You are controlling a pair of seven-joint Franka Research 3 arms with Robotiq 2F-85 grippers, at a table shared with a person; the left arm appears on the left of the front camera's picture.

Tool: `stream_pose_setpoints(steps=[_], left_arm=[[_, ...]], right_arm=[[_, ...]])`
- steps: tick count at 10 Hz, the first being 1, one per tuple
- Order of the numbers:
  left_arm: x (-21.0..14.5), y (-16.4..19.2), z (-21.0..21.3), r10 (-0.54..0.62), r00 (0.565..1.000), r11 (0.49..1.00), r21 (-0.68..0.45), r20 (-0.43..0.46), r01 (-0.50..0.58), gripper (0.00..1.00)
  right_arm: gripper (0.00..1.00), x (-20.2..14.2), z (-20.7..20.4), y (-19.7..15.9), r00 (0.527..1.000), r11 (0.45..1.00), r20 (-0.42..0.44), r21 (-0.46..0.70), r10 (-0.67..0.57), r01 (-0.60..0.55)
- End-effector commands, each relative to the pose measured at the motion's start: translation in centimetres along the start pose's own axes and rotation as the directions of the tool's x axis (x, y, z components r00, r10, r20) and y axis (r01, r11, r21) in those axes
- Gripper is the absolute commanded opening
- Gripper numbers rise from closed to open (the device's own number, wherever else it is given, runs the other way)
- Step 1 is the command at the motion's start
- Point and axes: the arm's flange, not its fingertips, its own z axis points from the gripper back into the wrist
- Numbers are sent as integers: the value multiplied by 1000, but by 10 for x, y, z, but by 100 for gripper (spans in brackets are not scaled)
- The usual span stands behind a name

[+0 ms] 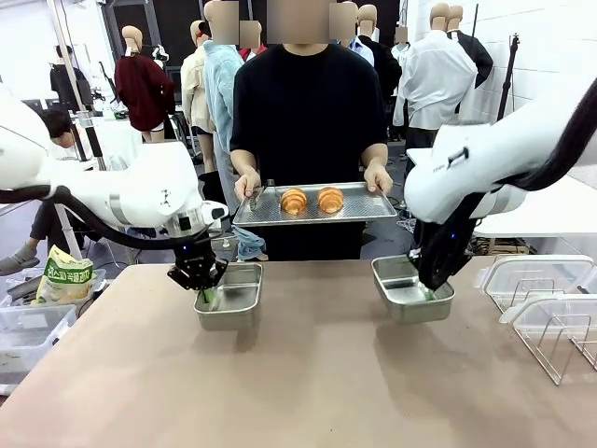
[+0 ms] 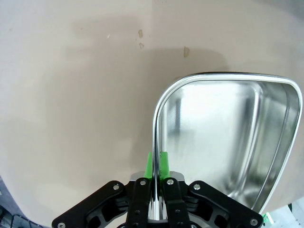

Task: Place the bread in airtight containers.
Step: Lift both Airtight Container.

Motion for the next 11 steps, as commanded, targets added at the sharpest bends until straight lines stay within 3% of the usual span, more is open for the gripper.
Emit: stream_pose_setpoints(steps=[1,4,11], left_arm=[[-14,2,40,12,999,1000,-26,36,-11,0],[-26,-5,83,-1,996,998,-63,88,6,0],[-25,-8,89,-5,995,999,-41,99,9,0]], right_arm=[[0,-16,48,-5,998,997,57,65,26,-30],[0,-29,93,1,994,996,104,80,31,-40],[0,-26,104,3,993,998,116,49,26,-31]])
